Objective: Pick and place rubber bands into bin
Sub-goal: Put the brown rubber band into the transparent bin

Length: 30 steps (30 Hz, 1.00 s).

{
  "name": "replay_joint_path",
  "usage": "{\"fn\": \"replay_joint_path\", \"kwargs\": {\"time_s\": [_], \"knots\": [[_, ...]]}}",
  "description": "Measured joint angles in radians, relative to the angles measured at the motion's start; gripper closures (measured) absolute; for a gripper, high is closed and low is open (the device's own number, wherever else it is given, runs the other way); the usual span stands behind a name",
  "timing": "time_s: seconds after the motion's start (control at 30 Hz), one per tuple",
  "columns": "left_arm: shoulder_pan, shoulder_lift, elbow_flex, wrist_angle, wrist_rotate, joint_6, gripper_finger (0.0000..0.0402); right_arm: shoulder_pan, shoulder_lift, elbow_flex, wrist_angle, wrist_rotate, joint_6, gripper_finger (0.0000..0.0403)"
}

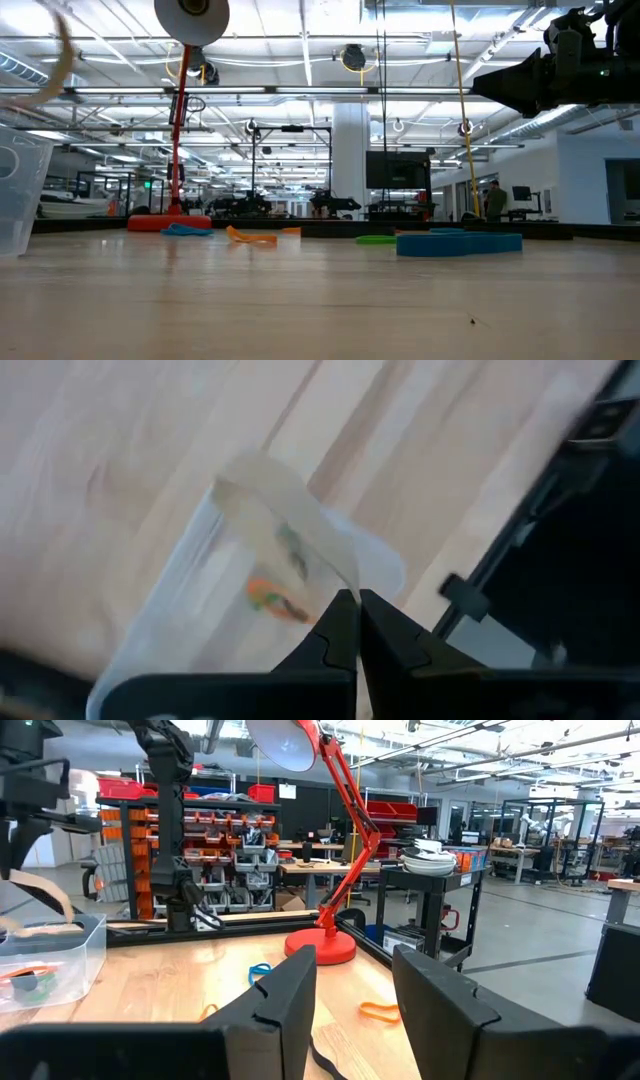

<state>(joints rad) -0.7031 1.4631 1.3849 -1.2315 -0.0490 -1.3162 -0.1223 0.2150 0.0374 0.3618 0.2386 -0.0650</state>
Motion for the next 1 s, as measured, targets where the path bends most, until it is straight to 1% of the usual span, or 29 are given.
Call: {"fn": "replay_joint_path", "kwargs": {"time_s": [0.07,0.17,0.23,0.3,0.47,0.57,0.67,0.8,1.0], "knots": [[-0.035,-0.004,0.000,-0.046,0.008,-0.097,0.0395,0.000,0.000,0.000,0.000,0.000,0.000,0.0273],[-0.078,-0.005,0.000,-0.110,0.059,-0.231,0.0398,0.000,0.000,0.000,0.000,0.000,0.000,0.0273],[-0.106,-0.005,0.000,-0.120,0.050,-0.292,0.0395,0.000,0.000,0.000,0.000,0.000,0.000,0.0273],[-0.127,-0.005,0.000,-0.120,0.017,-0.336,0.0394,0.000,0.000,0.000,0.000,0.000,0.000,0.0273],[-0.156,0.007,-0.001,-0.122,-0.006,-0.387,0.0395,0.000,0.000,0.000,0.000,0.000,0.000,0.0273],[-0.163,0.009,-0.028,-0.111,-0.007,-0.423,0.0396,0.000,0.000,0.000,0.000,0.000,0.000,0.0273],[-0.162,0.009,-0.092,-0.061,0.014,-0.429,0.0397,0.000,0.000,0.000,0.000,0.000,0.000,0.0273],[-0.161,0.009,-0.192,0.017,0.048,-0.439,0.0388,0.000,0.000,0.000,0.000,0.000,0.001,0.0273],[-0.161,0.009,-0.331,0.156,0.071,-0.438,0.0395,0.000,0.000,0.000,0.000,0.000,0.001,0.0273]]}}
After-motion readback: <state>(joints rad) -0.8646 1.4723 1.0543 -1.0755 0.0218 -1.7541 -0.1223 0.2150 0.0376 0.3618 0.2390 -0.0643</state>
